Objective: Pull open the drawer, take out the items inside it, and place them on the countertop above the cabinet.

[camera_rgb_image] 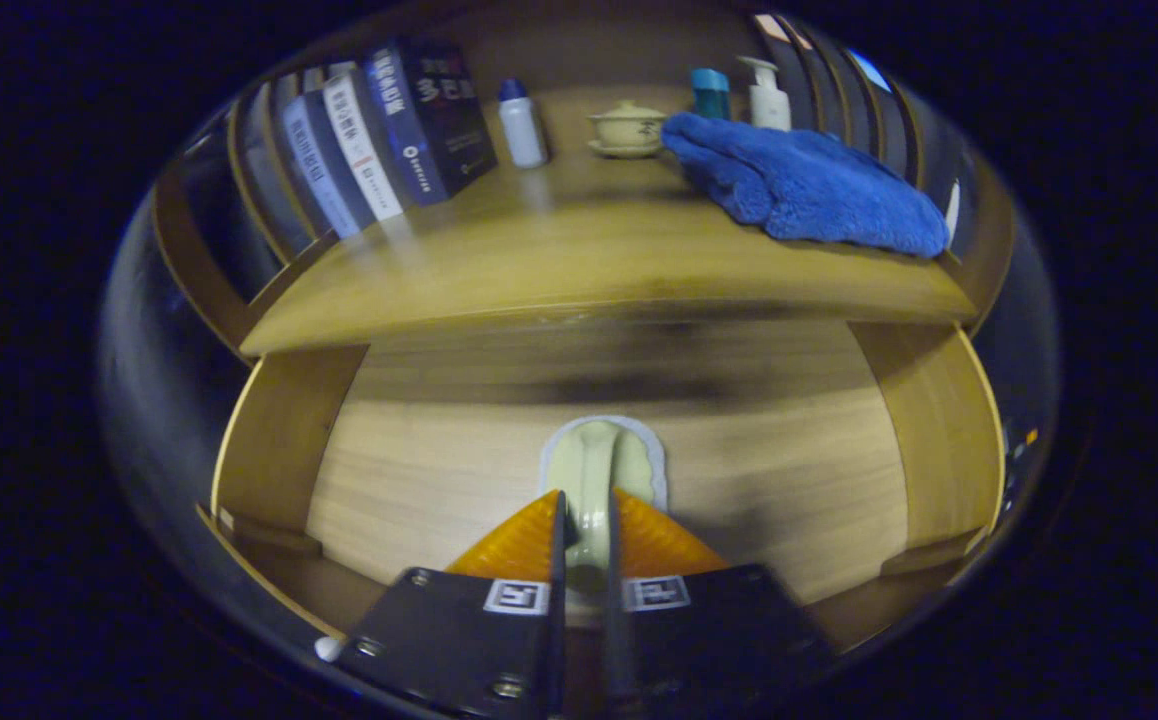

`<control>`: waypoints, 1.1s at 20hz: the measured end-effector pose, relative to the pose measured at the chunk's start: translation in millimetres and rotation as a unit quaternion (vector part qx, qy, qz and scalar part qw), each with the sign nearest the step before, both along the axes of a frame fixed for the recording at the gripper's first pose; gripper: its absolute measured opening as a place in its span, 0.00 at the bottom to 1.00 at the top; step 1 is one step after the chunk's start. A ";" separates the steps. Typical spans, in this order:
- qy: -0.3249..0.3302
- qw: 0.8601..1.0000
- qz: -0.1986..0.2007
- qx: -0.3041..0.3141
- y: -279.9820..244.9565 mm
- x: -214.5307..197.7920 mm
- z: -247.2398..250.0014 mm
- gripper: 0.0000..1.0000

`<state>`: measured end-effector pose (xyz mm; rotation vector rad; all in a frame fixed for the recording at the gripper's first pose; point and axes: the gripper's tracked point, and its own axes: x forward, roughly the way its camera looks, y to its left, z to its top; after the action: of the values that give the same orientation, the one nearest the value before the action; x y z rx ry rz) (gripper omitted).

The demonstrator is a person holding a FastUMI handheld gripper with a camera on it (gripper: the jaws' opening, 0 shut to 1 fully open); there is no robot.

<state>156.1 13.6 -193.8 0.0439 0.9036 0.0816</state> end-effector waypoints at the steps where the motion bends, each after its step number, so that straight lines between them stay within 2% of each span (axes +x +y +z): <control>1: -0.013 1.000 -0.008 0.011 1.1 0.3 4.2 0.10; 8: -0.117 0.990 -0.006 0.075 0.4 -19.4 86.3 0.10; 11: -0.170 0.982 -0.010 0.076 -10.4 -31.2 125.3 0.09; 17: -0.273 0.958 0.005 0.085 -11.3 -52.7 210.7 0.09; 20: -0.333 0.940 0.005 0.069 -21.1 -53.3 252.8 0.09; 22: -0.361 0.930 0.033 0.061 -14.2 -55.1 271.7 0.09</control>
<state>101.0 -0.5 77.8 0.0932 0.1597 0.2013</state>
